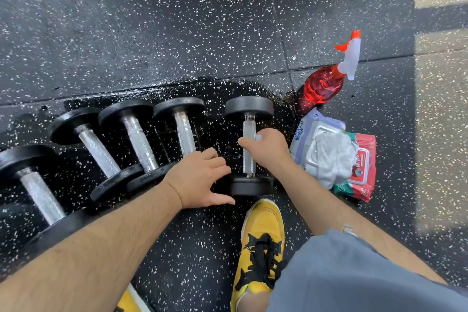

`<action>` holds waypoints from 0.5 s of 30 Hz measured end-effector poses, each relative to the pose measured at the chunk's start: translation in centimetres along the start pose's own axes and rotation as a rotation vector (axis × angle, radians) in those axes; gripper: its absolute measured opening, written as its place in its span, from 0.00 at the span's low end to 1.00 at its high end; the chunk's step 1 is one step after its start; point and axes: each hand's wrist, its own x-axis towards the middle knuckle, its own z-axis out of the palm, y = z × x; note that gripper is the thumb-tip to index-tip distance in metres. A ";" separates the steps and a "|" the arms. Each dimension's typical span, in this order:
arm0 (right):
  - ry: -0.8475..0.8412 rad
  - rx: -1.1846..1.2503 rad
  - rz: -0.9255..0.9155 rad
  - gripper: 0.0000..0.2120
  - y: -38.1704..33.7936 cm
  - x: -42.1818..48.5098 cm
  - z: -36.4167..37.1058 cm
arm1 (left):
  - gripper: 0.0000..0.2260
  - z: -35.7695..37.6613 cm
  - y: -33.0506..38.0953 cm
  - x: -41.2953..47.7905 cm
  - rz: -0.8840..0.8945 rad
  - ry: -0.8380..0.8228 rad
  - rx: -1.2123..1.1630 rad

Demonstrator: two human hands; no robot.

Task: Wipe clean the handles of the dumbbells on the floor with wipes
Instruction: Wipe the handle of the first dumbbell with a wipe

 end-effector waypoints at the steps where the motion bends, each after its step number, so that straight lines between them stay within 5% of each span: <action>1: -0.003 0.024 -0.001 0.22 0.2 0.1 -0.1 | 0.33 0.0 0.0 0.0 0.000 0.003 0.004; 15: -0.235 0.413 -0.039 0.20 0.2 1.0 1.8 | 0.29 -0.8 0.3 0.1 -0.030 -0.045 0.003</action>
